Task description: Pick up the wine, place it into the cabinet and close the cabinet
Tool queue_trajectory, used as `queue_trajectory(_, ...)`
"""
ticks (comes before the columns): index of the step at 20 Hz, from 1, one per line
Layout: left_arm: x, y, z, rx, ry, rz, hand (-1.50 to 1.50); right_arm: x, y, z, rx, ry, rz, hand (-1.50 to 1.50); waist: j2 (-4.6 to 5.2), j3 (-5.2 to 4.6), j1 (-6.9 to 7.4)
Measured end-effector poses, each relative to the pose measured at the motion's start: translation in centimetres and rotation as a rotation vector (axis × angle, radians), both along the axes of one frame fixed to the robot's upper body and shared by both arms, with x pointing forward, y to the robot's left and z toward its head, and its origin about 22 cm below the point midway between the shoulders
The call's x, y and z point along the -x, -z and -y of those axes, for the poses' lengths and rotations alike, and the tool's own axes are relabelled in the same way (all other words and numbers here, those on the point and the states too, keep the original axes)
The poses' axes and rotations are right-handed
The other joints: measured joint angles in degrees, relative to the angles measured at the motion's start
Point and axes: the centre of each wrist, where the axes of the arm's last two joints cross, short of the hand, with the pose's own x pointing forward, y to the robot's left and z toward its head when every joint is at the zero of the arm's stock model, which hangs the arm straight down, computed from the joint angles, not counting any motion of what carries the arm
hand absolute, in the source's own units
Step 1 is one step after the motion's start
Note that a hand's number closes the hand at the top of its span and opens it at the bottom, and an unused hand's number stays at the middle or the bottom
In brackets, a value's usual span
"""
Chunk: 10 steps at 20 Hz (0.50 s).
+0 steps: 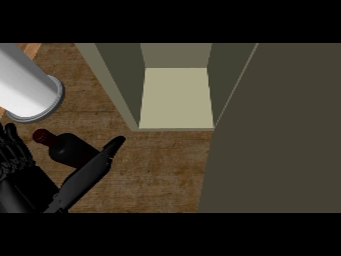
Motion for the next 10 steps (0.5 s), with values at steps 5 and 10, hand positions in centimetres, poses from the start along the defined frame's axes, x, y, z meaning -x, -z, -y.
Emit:
queue_trajectory(5, 0.1, 1.9, -0.5, 0.011, -0.007, -0.042, -1.5, -0.1, -0.3, 0.2, -0.005, 0.014, 0.011, -1.5, 0.06, 0.01, 0.08)
queue_trajectory(10, -0.1, 3.8, -1.1, 0.031, -0.023, -0.074, -1.5, -0.2, -0.7, -0.4, -0.008, -0.011, 0.023, -1.5, 0.07, -0.03, 0.07)
